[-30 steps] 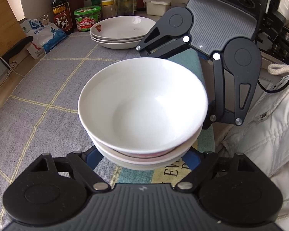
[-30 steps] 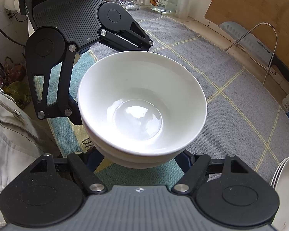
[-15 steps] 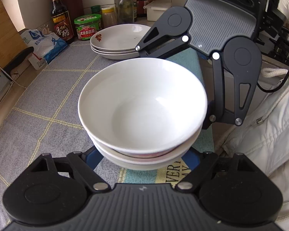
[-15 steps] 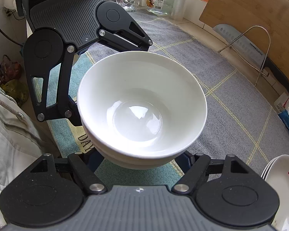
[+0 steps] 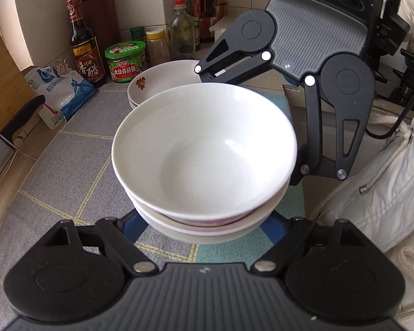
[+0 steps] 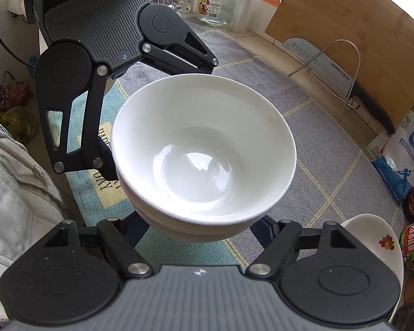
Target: Organize plates and bowls
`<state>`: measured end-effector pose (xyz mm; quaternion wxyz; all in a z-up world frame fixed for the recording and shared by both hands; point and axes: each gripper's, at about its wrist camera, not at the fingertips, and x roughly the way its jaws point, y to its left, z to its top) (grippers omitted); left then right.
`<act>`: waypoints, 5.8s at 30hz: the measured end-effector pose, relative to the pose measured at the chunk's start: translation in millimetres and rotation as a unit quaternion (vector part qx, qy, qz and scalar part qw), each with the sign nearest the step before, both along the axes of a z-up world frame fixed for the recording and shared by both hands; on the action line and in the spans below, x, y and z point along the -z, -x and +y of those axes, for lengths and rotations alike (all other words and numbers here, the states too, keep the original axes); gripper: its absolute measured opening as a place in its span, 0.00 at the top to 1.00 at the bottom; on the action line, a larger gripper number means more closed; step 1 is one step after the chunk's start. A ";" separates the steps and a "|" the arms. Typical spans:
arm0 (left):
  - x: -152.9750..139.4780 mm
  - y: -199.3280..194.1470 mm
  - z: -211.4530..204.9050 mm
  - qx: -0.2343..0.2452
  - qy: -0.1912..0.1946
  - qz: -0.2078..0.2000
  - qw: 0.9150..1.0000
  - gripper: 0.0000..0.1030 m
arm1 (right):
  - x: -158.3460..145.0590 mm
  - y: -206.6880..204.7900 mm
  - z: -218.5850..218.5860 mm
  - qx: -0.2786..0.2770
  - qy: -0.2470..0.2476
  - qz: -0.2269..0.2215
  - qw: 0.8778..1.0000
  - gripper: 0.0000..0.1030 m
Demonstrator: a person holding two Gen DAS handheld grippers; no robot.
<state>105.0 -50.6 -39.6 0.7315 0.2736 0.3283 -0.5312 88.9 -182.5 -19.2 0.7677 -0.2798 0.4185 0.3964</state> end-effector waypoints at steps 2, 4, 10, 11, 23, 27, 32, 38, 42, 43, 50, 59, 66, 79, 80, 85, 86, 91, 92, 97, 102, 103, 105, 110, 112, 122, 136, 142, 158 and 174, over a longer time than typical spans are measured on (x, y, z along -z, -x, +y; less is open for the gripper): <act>-1.1 -0.5 -12.7 0.001 0.001 -0.001 1.000 0.17 | -3.6 -4.2 -12.3 0.000 -0.002 0.001 1.000 0.20; -2.6 -1.8 -24.9 0.002 0.002 -0.005 1.000 0.17 | -7.2 -8.1 -25.0 0.001 -0.002 0.002 1.000 0.20; -6.2 -14.4 -58.4 0.004 0.005 -0.010 1.000 0.17 | -15.8 -20.5 -62.4 0.003 -0.003 -0.005 1.000 0.20; -6.7 -15.9 -64.3 0.005 0.004 -0.011 1.000 0.17 | -16.8 -22.1 -68.2 0.003 -0.003 -0.006 1.000 0.20; -7.4 -40.9 -134.4 0.024 0.000 -0.028 0.999 0.17 | -19.2 -46.6 -135.0 0.024 -0.001 -0.016 1.000 0.20; -2.3 -52.7 -150.1 0.031 -0.001 -0.028 0.999 0.17 | -15.3 -56.6 -154.9 0.034 0.000 -0.017 0.999 0.20; 6.2 -64.1 -167.3 0.037 -0.005 -0.028 0.999 0.17 | -6.9 -66.4 -172.1 0.046 0.001 -0.013 0.999 0.20; 17.5 -77.6 -181.7 0.038 -0.007 -0.021 0.999 0.17 | 1.8 -74.3 -185.1 0.053 0.002 -0.007 0.999 0.20; 25.7 -84.1 -186.4 0.035 -0.009 -0.014 0.999 0.17 | 10.3 -83.1 -191.4 0.060 -0.004 0.005 0.998 0.20; 27.8 -86.1 -187.2 0.034 -0.010 -0.011 0.999 0.17 | 12.2 -84.4 -192.9 0.061 -0.005 0.007 0.998 0.20; 35.5 -94.0 -194.3 0.028 -0.012 -0.003 1.000 0.17 | 19.8 -93.4 -197.3 0.064 -0.010 0.015 0.998 0.20; 42.7 -99.8 -200.5 0.028 -0.014 0.010 0.999 0.17 | 26.3 -99.9 -200.9 0.063 -0.013 0.025 0.998 0.20; 43.3 -100.5 -199.8 0.027 -0.009 0.011 1.000 0.16 | 25.9 -99.6 -200.5 0.065 -0.010 0.020 0.998 0.20; 30.6 -82.5 -166.5 0.002 0.016 -0.042 0.999 0.06 | 11.6 -87.2 -200.6 0.112 -0.019 -0.001 0.993 0.00; 28.2 -80.3 -160.4 -0.007 0.022 -0.050 0.998 0.06 | 9.1 -84.7 -198.8 0.117 -0.018 -0.004 0.993 0.00; -5.8 -64.7 -111.5 -0.083 0.117 -0.124 0.982 0.03 | -16.4 -65.7 -179.4 0.155 -0.015 -0.035 0.987 0.00; -15.6 -61.6 -102.1 -0.099 0.139 -0.137 0.976 0.00 | -22.1 -61.5 -175.6 0.170 -0.013 -0.045 0.984 0.00; -48.4 -49.1 -68.8 -0.158 0.206 -0.164 0.952 0.00 | -52.4 -41.8 -156.4 0.268 -0.025 -0.087 0.959 0.00; -52.0 -45.6 -63.4 -0.166 0.214 -0.161 0.949 0.00 | -58.2 -38.1 -152.3 0.302 -0.027 -0.095 0.948 0.00; -49.9 -31.0 -57.6 -0.223 0.183 -0.126 0.949 0.00 | -71.4 -12.8 -142.5 0.478 -0.062 -0.113 0.869 0.00; -52.5 -14.2 -44.1 -0.297 0.171 -0.079 0.936 0.00 | -67.8 20.6 -126.2 0.595 -0.090 -0.118 0.790 0.00; -53.9 -13.2 -43.3 -0.308 0.159 -0.070 0.935 0.00 | -67.5 27.1 -120.6 0.609 -0.090 -0.121 0.779 0.00; -56.6 -9.5 -40.7 -0.327 0.143 -0.060 0.932 0.01 | -69.1 39.5 -109.4 0.624 -0.089 -0.130 0.765 0.00; -63.9 0.1 -35.4 -0.345 0.110 -0.052 0.931 0.00 | -75.2 62.5 -86.6 0.638 -0.075 -0.145 0.752 0.00; -67.0 3.8 -33.0 -0.344 0.108 -0.051 0.931 0.00 | -77.9 68.4 -79.8 0.643 -0.073 -0.152 0.747 0.00; -75.0 11.4 -27.7 -0.347 0.105 -0.053 0.930 0.00 | -89.9 77.3 -68.3 0.646 -0.081 -0.173 0.739 0.00; -79.0 8.1 -32.7 -0.353 0.107 -0.058 0.928 0.00 | -91.3 76.0 -70.2 0.645 -0.078 -0.181 0.738 0.00; -78.3 8.0 -33.8 -0.354 0.107 -0.057 0.928 0.00 | -91.1 76.3 -71.3 0.644 -0.077 -0.183 0.739 0.00; -77.6 7.2 -34.0 -0.358 0.105 -0.056 0.926 0.00 | -93.0 76.4 -68.1 0.641 -0.066 -0.189 0.741 0.00; -77.3 7.7 -34.4 -0.355 0.105 -0.056 0.927 0.00 | -91.1 75.0 -69.9 0.644 -0.061 -0.187 0.739 0.00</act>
